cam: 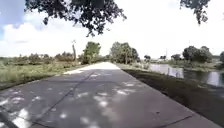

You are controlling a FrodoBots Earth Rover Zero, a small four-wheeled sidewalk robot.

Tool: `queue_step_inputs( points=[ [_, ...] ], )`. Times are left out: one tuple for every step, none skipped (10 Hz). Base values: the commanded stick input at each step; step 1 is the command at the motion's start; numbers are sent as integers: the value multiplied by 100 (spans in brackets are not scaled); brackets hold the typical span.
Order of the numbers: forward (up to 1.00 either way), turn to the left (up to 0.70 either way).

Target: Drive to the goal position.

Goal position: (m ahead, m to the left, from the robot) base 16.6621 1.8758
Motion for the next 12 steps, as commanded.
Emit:
queue_step_inputs(
  points=[
    [85,0],
    [85,0],
    [85,0],
    [85,0],
    [85,0],
    [85,0],
    [85,33],
    [85,17],
    [85,6],
    [85,0],
    [85,0],
    [85,0]
  ],
)
